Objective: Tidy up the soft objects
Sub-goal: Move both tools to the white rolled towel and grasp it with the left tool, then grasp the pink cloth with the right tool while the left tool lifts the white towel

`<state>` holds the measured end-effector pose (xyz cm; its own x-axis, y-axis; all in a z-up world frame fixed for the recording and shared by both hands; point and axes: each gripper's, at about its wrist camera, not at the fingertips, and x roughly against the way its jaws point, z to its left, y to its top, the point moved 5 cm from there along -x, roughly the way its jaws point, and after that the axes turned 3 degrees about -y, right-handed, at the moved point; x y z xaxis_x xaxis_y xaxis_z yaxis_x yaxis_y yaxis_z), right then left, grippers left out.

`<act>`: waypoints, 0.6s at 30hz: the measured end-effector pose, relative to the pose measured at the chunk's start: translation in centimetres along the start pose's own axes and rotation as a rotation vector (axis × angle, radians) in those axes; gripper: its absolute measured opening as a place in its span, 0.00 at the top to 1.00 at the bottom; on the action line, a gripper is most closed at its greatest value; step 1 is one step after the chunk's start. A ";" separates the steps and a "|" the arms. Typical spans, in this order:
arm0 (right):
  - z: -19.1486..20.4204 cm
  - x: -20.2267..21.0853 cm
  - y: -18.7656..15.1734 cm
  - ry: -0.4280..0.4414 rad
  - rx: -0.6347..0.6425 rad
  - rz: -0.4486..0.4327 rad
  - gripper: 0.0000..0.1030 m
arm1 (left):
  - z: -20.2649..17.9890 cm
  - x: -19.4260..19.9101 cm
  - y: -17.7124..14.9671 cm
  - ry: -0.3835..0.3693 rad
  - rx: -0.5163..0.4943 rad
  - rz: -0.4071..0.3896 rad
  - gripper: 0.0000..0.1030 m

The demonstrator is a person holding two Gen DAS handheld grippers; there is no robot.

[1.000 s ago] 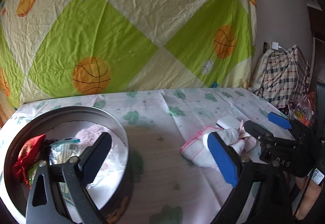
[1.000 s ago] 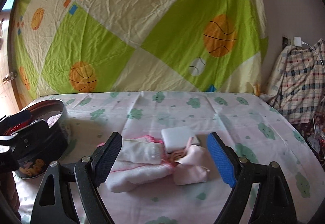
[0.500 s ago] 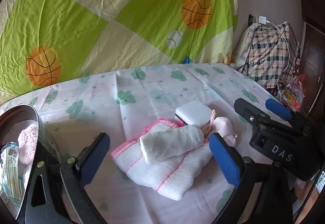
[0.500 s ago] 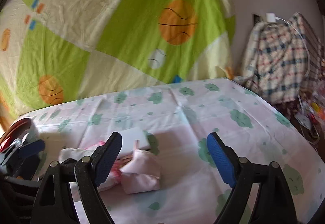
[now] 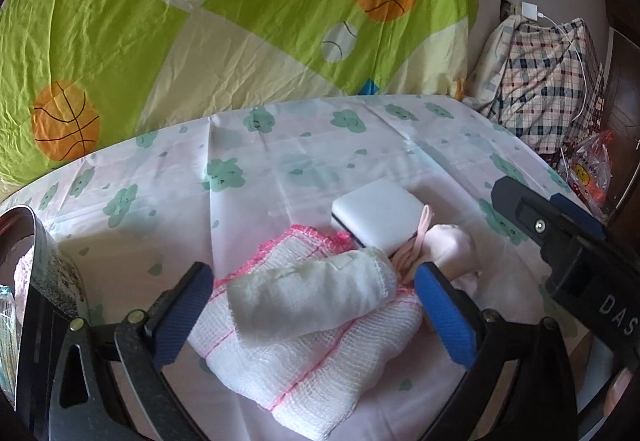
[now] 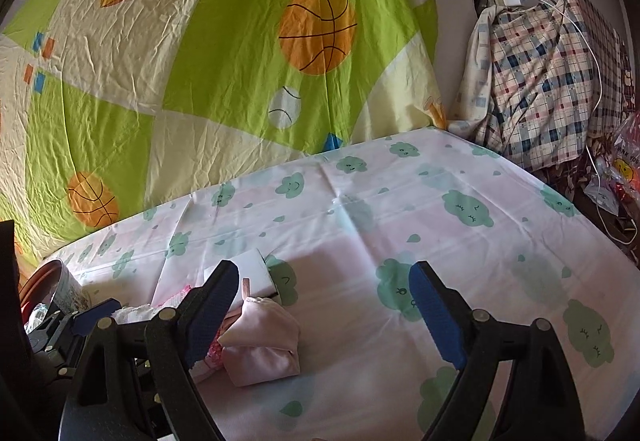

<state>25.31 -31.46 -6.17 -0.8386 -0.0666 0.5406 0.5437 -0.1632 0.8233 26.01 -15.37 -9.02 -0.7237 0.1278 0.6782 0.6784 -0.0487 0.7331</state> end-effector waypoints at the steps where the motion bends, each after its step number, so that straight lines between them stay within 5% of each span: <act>1: 0.0 -0.1 0.0 -0.001 0.002 0.002 0.14 | 0.1 -0.2 0.0 -0.003 0.002 0.003 0.10; 2: 0.1 -0.1 0.0 -0.003 0.004 0.006 0.14 | 0.1 -0.3 -0.1 -0.013 0.001 0.006 0.22; 10: 0.7 -0.7 -0.2 -0.026 0.039 0.037 0.14 | 1.4 -0.6 -0.6 -0.114 0.075 0.025 0.22; 18: 2.5 -1.5 -0.7 -0.034 0.143 0.076 0.14 | 3.5 2.4 -0.3 -0.065 0.097 -0.109 0.22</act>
<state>26.29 -28.79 -7.15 -0.7948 -0.0400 0.6056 0.6065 -0.0168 0.7949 24.47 -11.53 -7.82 -0.7860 0.1910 0.5880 0.6077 0.0640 0.7916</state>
